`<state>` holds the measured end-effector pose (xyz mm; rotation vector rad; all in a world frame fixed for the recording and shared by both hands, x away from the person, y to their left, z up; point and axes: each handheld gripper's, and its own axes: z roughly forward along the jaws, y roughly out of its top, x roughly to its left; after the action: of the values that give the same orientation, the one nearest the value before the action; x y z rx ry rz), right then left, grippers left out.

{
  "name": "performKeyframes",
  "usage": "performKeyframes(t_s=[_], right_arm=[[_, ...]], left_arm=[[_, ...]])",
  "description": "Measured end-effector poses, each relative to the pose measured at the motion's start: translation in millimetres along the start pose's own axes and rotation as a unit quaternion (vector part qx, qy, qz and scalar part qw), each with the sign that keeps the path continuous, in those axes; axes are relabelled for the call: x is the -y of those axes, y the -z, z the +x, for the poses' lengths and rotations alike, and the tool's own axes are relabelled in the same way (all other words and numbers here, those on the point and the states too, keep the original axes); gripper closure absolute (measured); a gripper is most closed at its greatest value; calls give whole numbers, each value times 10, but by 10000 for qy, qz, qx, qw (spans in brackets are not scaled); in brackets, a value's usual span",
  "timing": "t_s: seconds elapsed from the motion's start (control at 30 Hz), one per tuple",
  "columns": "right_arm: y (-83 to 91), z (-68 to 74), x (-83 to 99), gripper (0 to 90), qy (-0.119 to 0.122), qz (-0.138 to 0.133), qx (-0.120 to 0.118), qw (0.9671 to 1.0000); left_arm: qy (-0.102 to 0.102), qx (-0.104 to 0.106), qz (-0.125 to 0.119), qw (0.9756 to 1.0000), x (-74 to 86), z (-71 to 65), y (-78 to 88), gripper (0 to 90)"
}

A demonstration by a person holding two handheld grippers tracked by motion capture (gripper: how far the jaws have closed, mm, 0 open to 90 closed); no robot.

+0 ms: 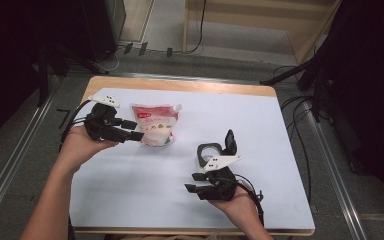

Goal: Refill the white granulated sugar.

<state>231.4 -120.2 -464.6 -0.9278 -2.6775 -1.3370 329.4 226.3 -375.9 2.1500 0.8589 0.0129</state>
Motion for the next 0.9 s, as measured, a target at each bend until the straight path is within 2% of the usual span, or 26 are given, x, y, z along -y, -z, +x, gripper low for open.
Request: performKeyframes(t_s=[0.37, 0.47, 0.77, 0.8, 0.9], right_arm=[[-15, 7, 12, 553, 38, 20, -30, 10000], [-5, -3, 17, 553, 27, -2, -21, 10000], [-35, 4, 38, 552, 5, 69, 11, 10000], [-39, 3, 42, 551, 9, 85, 18, 10000], [-39, 6, 49, 551, 10, 81, 23, 10000]], left_arm=[[119, -239, -38, 9996, 66, 160, -4, 427], [189, -230, -73, 9995, 60, 233, -61, 426], [135, -292, -98, 9994, -11, 268, -228, 422], [149, -250, -102, 9995, -20, 268, -244, 422], [80, -269, -63, 9996, -55, 274, -325, 424]])
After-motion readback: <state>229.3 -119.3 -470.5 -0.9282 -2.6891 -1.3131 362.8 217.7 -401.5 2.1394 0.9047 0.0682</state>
